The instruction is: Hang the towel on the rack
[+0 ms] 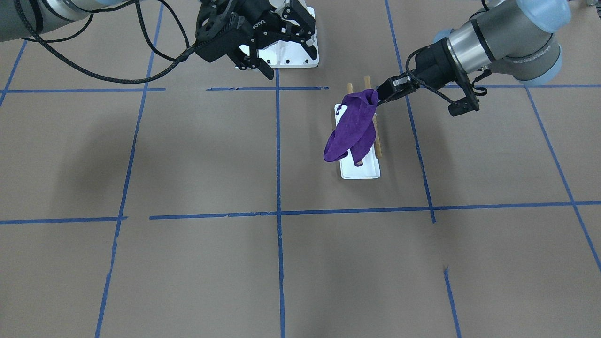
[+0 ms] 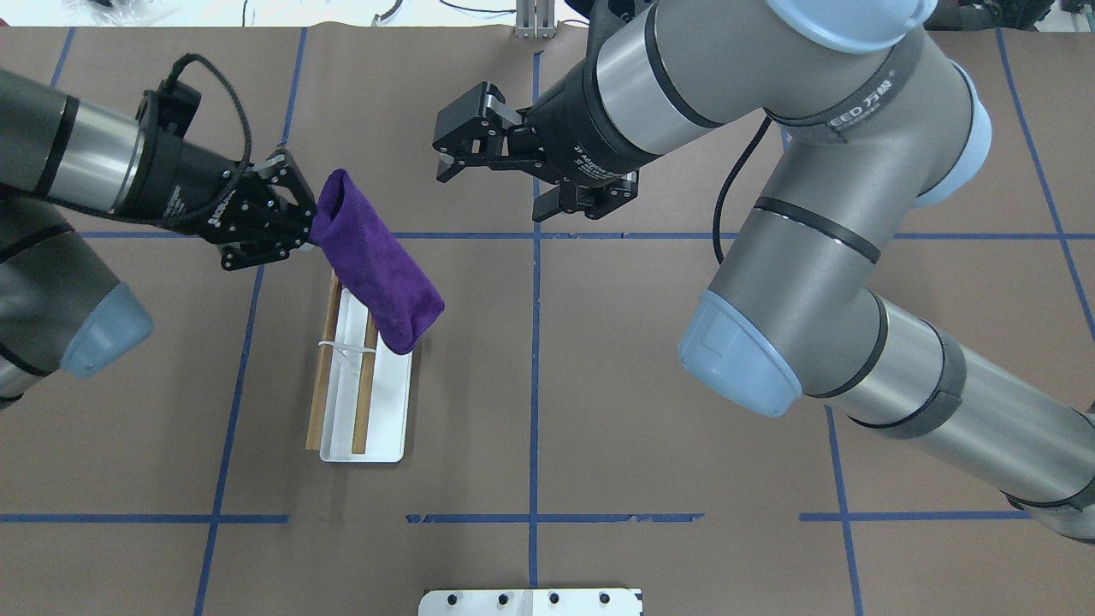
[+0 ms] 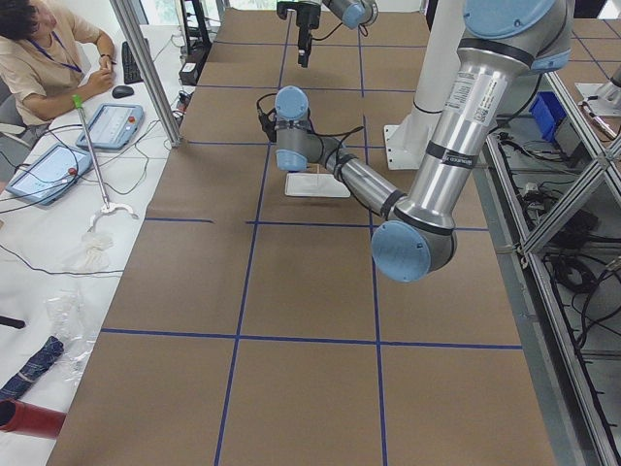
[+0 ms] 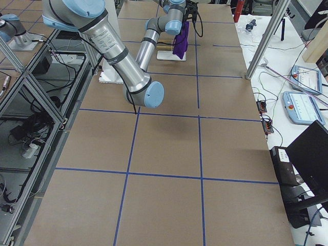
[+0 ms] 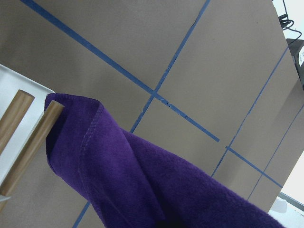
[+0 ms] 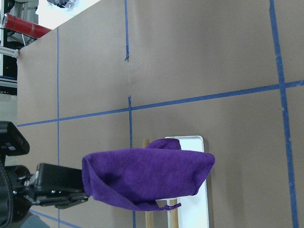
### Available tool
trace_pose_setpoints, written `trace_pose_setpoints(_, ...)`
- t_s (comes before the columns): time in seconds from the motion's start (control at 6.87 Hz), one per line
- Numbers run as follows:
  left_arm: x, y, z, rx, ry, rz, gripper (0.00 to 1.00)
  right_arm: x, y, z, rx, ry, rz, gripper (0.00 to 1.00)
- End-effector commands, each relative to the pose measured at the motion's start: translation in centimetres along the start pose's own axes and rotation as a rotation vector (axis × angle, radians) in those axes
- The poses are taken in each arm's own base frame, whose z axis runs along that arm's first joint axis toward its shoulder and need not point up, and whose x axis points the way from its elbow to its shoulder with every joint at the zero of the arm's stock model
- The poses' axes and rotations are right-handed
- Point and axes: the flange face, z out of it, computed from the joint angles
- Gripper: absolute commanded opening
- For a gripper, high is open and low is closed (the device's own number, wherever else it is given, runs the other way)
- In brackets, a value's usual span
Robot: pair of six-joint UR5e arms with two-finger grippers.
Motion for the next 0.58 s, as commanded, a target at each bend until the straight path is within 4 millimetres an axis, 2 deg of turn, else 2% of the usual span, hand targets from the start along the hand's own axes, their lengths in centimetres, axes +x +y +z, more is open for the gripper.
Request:
trace_pose_setpoints(0.0,-9.1,-0.1,-2.1,-0.026,0.000,0.070,0.00,1.4,-0.5,0.0,0.008,0.018,0.016,1.00)
trace_pose_setpoints(0.29,-11.0,-2.3,-0.9,-0.011,-0.035,0.051,0.00,3.0,-1.3,-0.2,0.022,0.037,0.032,1.00)
trace_pose_setpoints(0.44,-11.4,-2.7,-0.8,-0.008,-0.042,0.072,0.00,4.9,-1.6,-1.6,0.040,0.046,0.042,1.00)
